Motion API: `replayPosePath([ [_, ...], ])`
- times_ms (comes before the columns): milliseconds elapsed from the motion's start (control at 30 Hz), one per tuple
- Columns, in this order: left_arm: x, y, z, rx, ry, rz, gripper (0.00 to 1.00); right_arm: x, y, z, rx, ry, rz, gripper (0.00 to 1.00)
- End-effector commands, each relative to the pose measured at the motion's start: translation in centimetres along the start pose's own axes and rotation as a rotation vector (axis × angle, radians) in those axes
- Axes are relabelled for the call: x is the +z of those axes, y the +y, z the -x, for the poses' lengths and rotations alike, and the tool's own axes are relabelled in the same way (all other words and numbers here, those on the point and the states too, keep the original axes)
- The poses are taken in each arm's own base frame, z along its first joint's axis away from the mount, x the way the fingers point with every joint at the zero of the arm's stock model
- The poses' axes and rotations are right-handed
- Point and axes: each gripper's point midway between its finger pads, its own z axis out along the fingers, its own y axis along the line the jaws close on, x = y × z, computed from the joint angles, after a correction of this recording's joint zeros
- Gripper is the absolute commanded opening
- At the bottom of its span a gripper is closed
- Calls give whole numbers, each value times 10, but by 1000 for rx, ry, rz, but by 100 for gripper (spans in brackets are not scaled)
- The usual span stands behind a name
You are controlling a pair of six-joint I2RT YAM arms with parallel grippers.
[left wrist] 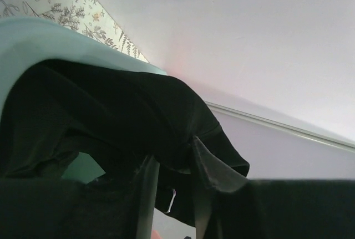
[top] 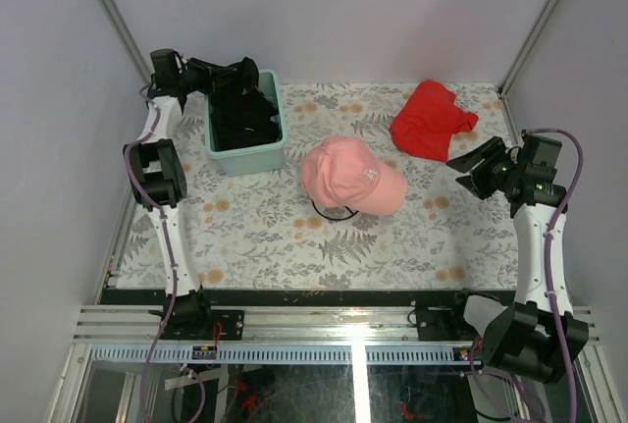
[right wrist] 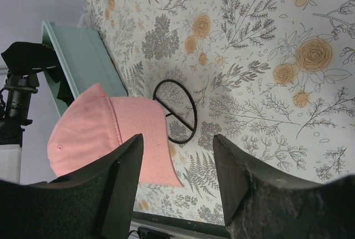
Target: Stack the hats
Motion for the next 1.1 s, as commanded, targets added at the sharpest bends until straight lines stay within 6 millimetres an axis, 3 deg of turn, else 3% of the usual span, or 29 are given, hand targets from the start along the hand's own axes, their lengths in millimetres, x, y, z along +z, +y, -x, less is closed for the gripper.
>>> replayPosePath([
  [0,-2,-22,-12,20,30,-32,19,-6,8,-1,-22,-9,27,60],
  [133,-10,-36,-20,32,37,-62,0,-5,7,-3,-24,-3,33,59],
  [233,-22,-57,-31,26,56,-139,0,-8,16,2,-57,-10,60,58],
  [367,-42,-93,-51,35,89,-225,0,-18,43,16,-117,-53,139,58],
  [467,-65,-131,-66,51,101,-313,0,-26,63,25,-150,-73,201,58],
  [633,-100,-184,-94,55,131,-439,0,-41,112,37,-192,-66,383,58],
  [833,-141,-246,-150,66,254,-561,0,-60,194,33,-224,39,657,60],
  [1067,-195,-303,-227,122,451,-693,0,-65,253,-15,-104,342,853,62],
])
